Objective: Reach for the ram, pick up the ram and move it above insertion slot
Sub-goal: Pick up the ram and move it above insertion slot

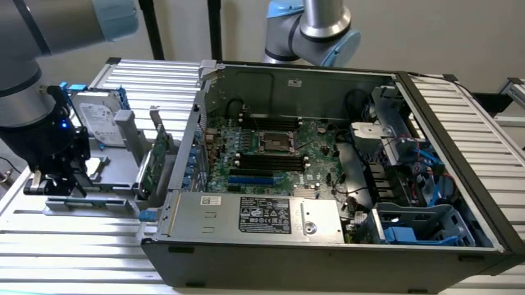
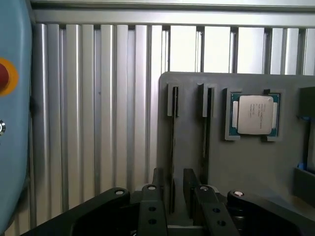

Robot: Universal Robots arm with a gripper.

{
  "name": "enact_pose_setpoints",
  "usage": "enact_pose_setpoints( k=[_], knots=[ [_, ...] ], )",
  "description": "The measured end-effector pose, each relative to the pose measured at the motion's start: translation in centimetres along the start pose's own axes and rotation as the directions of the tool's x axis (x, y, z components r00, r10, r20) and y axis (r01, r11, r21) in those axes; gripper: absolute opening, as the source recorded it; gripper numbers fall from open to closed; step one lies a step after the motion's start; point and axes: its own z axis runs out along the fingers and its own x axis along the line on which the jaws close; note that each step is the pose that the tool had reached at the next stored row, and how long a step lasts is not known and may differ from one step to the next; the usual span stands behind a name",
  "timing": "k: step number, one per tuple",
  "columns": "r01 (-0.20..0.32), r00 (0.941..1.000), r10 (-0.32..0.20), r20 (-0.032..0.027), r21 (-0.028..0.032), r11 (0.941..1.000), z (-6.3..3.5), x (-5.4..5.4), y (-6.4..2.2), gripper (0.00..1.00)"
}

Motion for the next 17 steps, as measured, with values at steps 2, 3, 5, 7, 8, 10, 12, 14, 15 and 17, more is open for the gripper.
enact_pose_setpoints(
  k=[2, 3, 5, 7, 8, 10, 12, 14, 15, 17],
  knots=[
    [0.0, 1.0, 0.0, 0.0001, 0.0001, 1.0, 0.36, 0.0, -0.01, 0.31],
    [0.0, 1.0, 0.0, 0.0, 0.0, 1.0, 0.53, 0.0, -0.02, 0.31],
    [0.0, 1.0, 0.0, 0.0, 0.0, 1.0, 0.91, 0.0, -0.03, 0.31],
    [0.0, 1.0, 0.0, 0.0001, 0.0001, 1.0, 1.27, 0.0, -0.04, 0.31],
    [0.0, 1.0, 0.0, 0.0001, 0.0001, 1.0, 1.45, 0.0, -0.05, 0.31],
    [0.0, 1.0, 0.0, 0.0001, 0.0001, 1.0, 1.82, 0.0, -0.06, 0.31],
    [0.0, 1.0, 0.0, 0.0, 0.0001, 1.0, 2.18, 0.0, -0.06, 0.31],
    [0.0, 1.0, 0.0, 0.0, 0.0, 1.0, 2.54, 0.0, -0.07, 0.31],
    [0.0, 1.0, 0.0, 0.0, 0.0, 1.0, 2.72, 0.0, -0.08, 0.31],
    [0.0, 1.0, 0.0, 0.0, 0.0001, 1.0, 3.1, 0.0, -0.09, 0.31]
  ],
)
